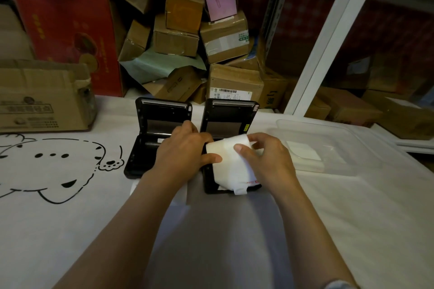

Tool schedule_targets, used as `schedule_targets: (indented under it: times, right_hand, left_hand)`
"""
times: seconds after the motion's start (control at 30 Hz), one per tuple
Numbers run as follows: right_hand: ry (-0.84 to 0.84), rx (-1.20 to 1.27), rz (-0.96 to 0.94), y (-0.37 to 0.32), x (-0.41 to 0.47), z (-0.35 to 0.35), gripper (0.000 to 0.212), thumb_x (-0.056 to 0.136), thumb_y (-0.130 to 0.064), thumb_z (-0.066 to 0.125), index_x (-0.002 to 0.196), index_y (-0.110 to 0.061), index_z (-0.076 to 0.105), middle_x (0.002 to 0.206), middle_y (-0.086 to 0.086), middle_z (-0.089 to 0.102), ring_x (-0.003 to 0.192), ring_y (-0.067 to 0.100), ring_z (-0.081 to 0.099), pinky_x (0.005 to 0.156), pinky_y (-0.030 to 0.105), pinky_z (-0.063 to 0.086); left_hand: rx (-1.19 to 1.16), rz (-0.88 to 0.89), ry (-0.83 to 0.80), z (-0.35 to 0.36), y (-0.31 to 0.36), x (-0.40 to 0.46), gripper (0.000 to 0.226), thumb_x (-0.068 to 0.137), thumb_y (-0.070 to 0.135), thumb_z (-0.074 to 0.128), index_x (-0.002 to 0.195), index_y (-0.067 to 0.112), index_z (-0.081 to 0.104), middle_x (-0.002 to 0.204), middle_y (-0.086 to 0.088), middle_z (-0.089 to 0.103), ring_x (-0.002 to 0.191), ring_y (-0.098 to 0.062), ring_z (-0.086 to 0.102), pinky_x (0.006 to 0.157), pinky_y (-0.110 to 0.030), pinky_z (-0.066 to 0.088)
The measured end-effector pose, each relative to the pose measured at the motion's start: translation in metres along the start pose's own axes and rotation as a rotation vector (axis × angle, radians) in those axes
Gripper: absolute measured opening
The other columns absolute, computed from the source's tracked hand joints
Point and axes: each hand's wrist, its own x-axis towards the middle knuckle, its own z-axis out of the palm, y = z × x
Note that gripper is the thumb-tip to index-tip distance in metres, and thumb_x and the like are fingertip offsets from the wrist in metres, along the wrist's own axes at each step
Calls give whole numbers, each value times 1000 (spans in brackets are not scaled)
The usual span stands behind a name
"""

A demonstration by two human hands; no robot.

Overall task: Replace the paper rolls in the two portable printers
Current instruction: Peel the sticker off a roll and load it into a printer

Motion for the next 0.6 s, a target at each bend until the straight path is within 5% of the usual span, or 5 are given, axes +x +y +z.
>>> schedule_targets:
  times: [0.33, 0.47, 0.6]
  right_hand:
    - [-44, -39, -27, 8, 2, 4, 35, 89, -43, 60, 118, -25, 67, 119, 3, 61, 100, 21, 59, 80, 33, 50]
    - [-33, -17, -33, 5, 0, 7, 39, 89, -34, 63, 127, -28, 56, 122, 0, 58, 106, 20, 57, 80, 30, 47]
    - [-14, -28, -39, 4, -2, 7, 13, 92, -25, 61, 103, -32, 63, 117, -3, 58, 95, 13, 54, 71, 25, 41]
  left_hand:
    - [102, -1, -65, -5, 4, 1, 50, 82, 56, 57, 126, 32, 52, 127, -4, 43, 122, -24, 39, 94, -41, 44]
    - [219, 11, -150, -18, 12, 5, 54, 84, 56, 55, 132, 31, 49, 128, -7, 43, 122, -26, 40, 93, -41, 43]
    - [293, 8, -256, -27, 17, 11, 56, 84, 58, 52, 133, 31, 48, 131, -8, 42, 124, -27, 39, 93, -41, 42]
